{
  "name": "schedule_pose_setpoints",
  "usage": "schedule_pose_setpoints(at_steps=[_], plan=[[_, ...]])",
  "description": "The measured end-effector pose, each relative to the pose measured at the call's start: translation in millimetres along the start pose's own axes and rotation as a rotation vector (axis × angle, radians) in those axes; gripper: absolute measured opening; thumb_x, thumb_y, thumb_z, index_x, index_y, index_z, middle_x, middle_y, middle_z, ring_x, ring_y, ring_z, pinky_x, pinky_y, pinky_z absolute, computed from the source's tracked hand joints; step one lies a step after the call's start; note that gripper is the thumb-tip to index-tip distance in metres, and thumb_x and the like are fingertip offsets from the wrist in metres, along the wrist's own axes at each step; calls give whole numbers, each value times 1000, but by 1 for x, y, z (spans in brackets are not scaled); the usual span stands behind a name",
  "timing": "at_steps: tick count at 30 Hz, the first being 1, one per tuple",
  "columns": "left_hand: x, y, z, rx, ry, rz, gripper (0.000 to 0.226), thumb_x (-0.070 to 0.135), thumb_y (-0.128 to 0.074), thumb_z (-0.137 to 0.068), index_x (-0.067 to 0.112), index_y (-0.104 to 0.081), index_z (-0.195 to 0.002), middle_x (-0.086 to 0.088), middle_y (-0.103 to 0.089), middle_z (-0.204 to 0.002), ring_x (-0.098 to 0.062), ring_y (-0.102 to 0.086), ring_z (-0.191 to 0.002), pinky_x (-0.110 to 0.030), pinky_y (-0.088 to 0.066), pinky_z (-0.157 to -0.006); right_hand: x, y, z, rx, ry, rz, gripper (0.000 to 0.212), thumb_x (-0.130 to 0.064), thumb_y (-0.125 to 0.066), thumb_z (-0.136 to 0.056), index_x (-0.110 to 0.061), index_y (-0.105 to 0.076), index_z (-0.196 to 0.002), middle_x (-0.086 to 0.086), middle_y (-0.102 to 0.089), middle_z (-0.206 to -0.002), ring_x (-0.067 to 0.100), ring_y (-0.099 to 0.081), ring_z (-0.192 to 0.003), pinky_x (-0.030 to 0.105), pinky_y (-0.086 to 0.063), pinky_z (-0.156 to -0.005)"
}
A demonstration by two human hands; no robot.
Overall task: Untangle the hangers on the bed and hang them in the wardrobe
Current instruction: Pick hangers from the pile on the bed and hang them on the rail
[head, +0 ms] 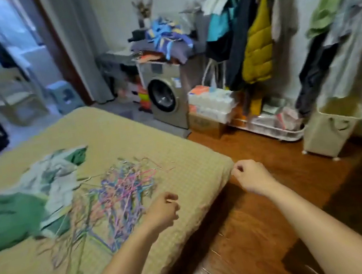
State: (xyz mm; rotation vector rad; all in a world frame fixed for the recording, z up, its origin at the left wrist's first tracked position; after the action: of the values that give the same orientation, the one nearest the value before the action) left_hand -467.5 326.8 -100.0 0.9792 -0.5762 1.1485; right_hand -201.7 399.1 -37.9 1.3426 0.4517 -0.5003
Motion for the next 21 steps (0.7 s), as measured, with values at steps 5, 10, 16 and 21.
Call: schedule_pose_setpoints(at_steps=[5,10,16,21], plan=[[-119,141,14,221,169,198,25,5,-41,-92,16,-56,-109,-6,-63,-86,-16,-54,-59,-22,-36,-52,-154,-143,-39,-199,166,10,32,-26,-54,-94,-17,-51,-63,2,-58,-66,27,-59,-73,33,-34,-58],[-207,218,-1,299,304,259,19,6,-45,-93,16,-58,-104,-5,-63,-85,-20,-57,-63,-23,-38,-55,-207,-311,-50,-463,206,5,25,-23,-55,-90,-13,-57,-68,10,-65,-69,24,-58,-65,37,-47,-62],[-249,238,-18,226,446,314,16,14,-44,-100,10,-57,-109,-5,-61,-88,-16,-56,-59,-22,-40,-54,-75,-391,-45,-748,-103,174,20,-16,-52,-92,-18,-62,-75,-3,-61,-70,8,-55,-56,23,-43,-54],[-265,269,-67,339,514,303,18,16,-44,-101,8,-59,-107,-6,-62,-90,-18,-57,-64,-24,-41,-57,-56,-401,-131,-764,-241,225,22,-14,-50,-97,-17,-57,-76,3,-60,-82,17,-58,-70,26,-51,-69]])
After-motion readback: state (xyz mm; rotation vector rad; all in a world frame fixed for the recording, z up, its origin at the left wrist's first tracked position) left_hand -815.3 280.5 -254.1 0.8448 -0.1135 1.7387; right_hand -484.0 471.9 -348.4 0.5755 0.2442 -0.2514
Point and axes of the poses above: each hand's wrist, its own z-axis away from the middle knuckle, its own y-axis out of the back of the hand, x = y × z, the point moved 9 cm from there along -z, towards the middle knuckle
